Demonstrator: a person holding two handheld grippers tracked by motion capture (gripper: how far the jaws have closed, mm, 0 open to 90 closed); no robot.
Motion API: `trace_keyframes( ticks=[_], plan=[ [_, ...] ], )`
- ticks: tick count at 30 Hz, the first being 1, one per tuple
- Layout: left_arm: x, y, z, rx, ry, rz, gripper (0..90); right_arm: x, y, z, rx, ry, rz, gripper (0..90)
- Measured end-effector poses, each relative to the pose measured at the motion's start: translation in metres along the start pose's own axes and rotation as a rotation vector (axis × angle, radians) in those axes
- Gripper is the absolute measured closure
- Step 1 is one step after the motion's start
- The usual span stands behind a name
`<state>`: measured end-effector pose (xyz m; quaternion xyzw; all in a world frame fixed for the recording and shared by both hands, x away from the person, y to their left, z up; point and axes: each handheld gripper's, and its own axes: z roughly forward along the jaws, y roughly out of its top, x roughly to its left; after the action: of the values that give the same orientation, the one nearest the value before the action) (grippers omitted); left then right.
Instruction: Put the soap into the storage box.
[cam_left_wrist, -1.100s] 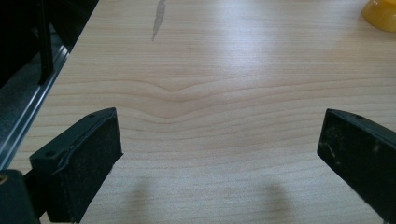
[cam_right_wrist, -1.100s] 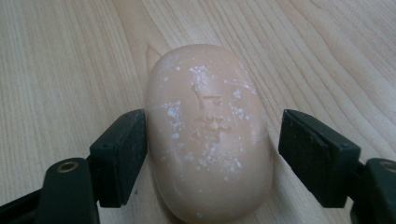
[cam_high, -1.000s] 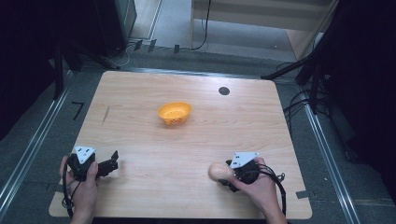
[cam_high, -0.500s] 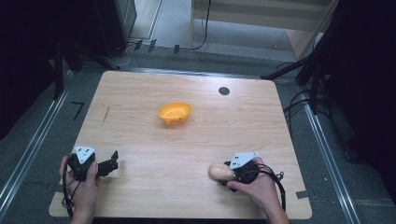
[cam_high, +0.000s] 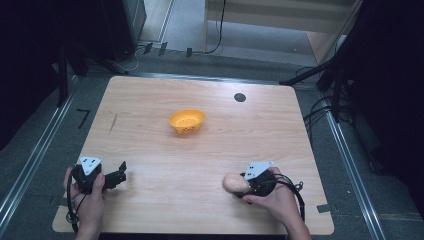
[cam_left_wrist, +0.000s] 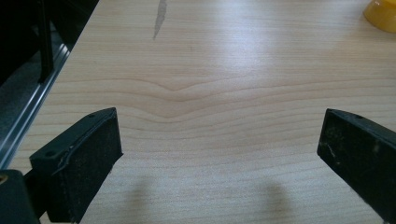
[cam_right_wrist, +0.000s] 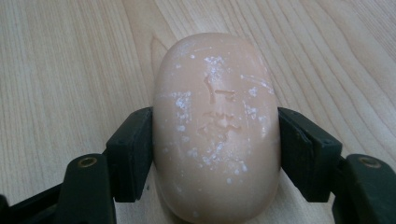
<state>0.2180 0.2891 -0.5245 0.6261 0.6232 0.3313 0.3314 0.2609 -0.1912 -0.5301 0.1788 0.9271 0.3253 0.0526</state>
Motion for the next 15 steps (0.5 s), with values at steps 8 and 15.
trace_keyframes(
  ticks=[8, 15],
  plan=[
    [0.0003, 0.0, 0.0004, 0.002, 0.002, -0.004, 0.1, -0.0026, -0.0002, -0.0012, 0.007, -0.002, -0.011, 33.0],
    [0.0005, 0.0001, 0.0004, 0.003, 0.0, -0.005, 0.1, -0.0029, 0.0018, -0.0022, 0.011, 0.007, -0.035, 33.1]
  ],
)
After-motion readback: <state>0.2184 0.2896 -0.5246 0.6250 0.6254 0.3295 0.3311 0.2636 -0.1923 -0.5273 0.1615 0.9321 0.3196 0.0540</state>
